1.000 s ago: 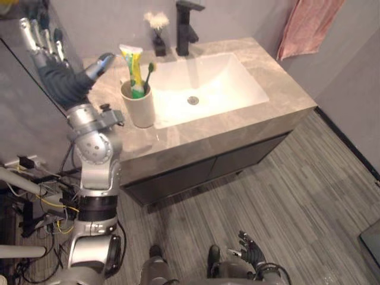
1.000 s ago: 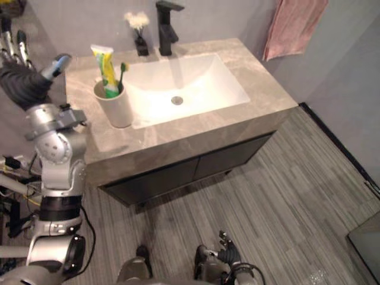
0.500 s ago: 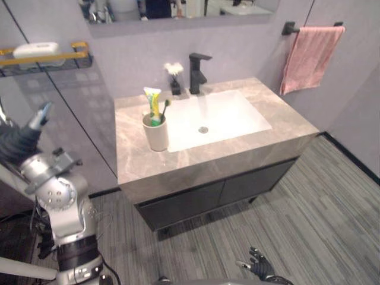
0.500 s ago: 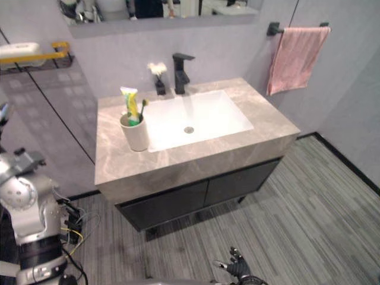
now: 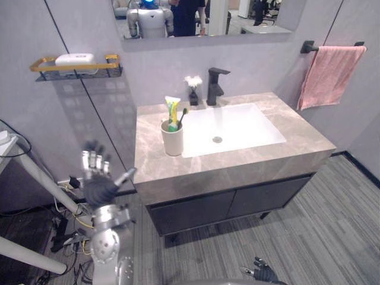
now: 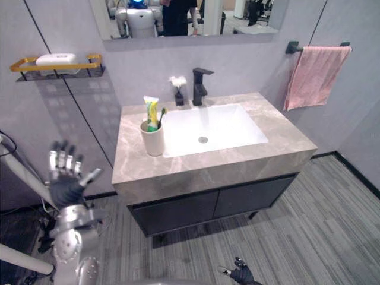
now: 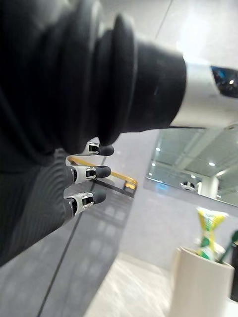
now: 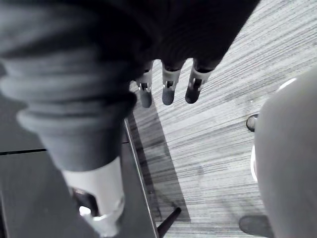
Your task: Organize washtable
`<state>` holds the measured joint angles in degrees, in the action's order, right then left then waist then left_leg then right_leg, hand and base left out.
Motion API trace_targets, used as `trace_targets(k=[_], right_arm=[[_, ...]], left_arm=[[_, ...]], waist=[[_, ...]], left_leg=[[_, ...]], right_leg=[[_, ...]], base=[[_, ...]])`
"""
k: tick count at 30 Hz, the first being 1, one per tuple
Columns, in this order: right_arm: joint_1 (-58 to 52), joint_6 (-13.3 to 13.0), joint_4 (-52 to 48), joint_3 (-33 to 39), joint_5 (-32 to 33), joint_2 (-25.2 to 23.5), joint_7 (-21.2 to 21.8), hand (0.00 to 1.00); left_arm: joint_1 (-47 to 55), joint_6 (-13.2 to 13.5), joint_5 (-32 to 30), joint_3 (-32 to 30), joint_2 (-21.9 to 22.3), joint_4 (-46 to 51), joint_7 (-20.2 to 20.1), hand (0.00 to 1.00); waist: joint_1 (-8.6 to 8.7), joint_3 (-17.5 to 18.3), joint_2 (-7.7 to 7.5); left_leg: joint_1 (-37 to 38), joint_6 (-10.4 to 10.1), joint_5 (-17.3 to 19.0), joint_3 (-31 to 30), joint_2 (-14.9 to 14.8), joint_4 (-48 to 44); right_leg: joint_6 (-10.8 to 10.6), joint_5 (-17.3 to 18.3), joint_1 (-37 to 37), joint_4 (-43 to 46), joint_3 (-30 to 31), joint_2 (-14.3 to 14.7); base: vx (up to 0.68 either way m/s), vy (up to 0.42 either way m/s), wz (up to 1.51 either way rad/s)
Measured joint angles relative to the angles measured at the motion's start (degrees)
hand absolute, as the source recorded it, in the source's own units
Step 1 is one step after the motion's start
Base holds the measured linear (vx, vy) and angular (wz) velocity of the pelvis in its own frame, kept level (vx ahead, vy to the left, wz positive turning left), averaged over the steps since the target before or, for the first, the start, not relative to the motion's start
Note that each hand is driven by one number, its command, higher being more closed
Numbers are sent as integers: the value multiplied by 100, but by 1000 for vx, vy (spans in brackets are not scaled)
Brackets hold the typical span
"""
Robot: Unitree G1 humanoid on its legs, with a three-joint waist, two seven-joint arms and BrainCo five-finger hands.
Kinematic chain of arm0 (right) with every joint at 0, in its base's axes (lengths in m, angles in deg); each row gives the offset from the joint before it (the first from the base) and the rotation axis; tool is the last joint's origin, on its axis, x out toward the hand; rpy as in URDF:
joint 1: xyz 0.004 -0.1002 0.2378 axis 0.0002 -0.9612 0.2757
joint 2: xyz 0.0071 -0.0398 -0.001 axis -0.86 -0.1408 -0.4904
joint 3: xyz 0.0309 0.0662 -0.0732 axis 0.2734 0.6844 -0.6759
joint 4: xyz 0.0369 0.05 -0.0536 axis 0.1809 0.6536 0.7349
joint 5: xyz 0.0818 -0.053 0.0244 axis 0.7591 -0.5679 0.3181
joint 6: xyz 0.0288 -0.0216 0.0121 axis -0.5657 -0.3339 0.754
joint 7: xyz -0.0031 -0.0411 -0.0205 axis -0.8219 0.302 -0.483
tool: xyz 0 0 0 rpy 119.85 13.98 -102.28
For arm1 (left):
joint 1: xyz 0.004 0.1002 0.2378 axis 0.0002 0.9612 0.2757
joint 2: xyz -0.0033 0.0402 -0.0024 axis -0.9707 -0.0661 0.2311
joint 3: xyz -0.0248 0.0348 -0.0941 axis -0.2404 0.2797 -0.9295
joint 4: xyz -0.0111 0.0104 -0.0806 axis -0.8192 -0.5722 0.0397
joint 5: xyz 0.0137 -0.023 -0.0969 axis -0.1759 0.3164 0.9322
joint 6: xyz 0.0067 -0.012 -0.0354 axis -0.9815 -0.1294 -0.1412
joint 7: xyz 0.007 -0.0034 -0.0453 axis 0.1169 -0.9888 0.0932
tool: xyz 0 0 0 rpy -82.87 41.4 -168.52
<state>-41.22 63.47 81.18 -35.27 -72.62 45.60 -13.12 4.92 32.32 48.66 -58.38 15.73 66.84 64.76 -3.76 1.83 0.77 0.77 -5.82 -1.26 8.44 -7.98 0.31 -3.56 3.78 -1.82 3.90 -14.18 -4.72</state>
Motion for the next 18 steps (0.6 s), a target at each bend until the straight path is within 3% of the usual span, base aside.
trace_targets(k=[8,11,18], right_arm=[[127,-29,103,-18,0,36,-33,0],[247,-32,156,-24,2,34,-145,0],[306,-24,160,-240,4,90,-288,0]], left_arm=[[290,-429,954,1159,-258,-407,-843,100],[295,-655,1248,1528,-373,-500,-1014,100],[236,-898,1629,2417,-577,-745,-1173,100]], waist=[[54,-118,33],[163,-209,33],[239,-226,91]], left_leg=[[45,6,-19,-73,31,105],[66,6,-19,-63,46,131],[87,7,-19,-59,66,174]], right_leg=[[-10,3,-94,-18,-94,-12],[-17,7,-96,-18,-82,-26],[-33,19,-74,-37,-82,-40]], base=[[54,12,5],[0,0,0],[1,4,0]])
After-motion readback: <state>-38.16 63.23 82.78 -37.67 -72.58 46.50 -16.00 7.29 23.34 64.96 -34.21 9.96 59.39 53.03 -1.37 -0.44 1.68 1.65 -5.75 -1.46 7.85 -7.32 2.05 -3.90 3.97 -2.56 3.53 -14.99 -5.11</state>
